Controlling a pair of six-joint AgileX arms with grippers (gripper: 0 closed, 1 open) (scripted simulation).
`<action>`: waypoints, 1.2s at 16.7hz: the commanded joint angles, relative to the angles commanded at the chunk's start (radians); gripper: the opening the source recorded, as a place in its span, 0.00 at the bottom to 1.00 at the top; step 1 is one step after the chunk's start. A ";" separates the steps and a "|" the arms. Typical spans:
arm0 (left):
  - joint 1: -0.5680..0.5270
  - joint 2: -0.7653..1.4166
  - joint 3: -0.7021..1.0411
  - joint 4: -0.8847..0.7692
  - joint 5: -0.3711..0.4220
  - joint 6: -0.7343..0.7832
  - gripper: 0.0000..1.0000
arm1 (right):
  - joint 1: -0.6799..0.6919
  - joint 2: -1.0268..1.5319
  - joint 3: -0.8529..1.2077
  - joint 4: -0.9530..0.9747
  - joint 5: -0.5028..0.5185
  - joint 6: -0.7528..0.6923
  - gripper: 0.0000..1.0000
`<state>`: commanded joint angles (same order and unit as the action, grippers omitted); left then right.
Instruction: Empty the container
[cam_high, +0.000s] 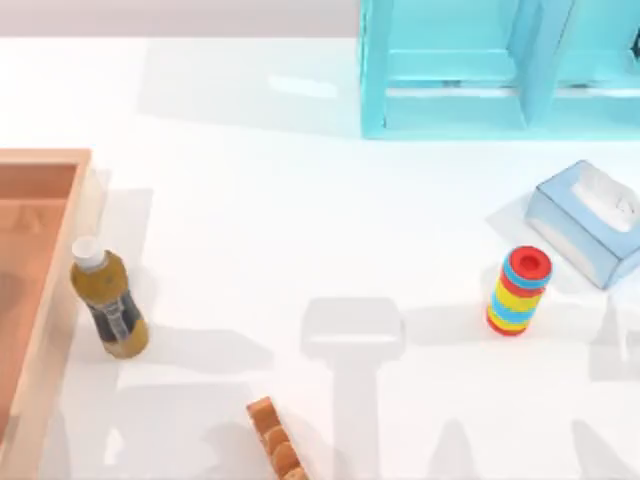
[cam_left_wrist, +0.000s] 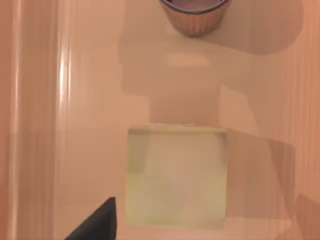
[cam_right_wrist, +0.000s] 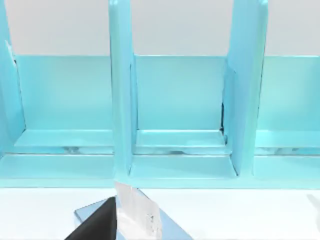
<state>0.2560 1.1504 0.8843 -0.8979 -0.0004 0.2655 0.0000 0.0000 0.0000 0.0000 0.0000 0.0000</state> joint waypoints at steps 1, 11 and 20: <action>0.017 0.075 0.061 -0.061 0.000 0.019 1.00 | 0.000 0.000 0.000 0.000 0.000 0.000 1.00; 0.098 0.429 0.361 -0.337 0.000 0.107 1.00 | 0.000 0.000 0.000 0.000 0.000 0.000 1.00; 0.097 0.473 0.235 -0.168 0.000 0.107 1.00 | 0.000 0.000 0.000 0.000 0.000 0.000 1.00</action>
<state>0.3532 1.6232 1.1188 -1.0657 -0.0003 0.3722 0.0000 0.0000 0.0000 0.0000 0.0000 0.0000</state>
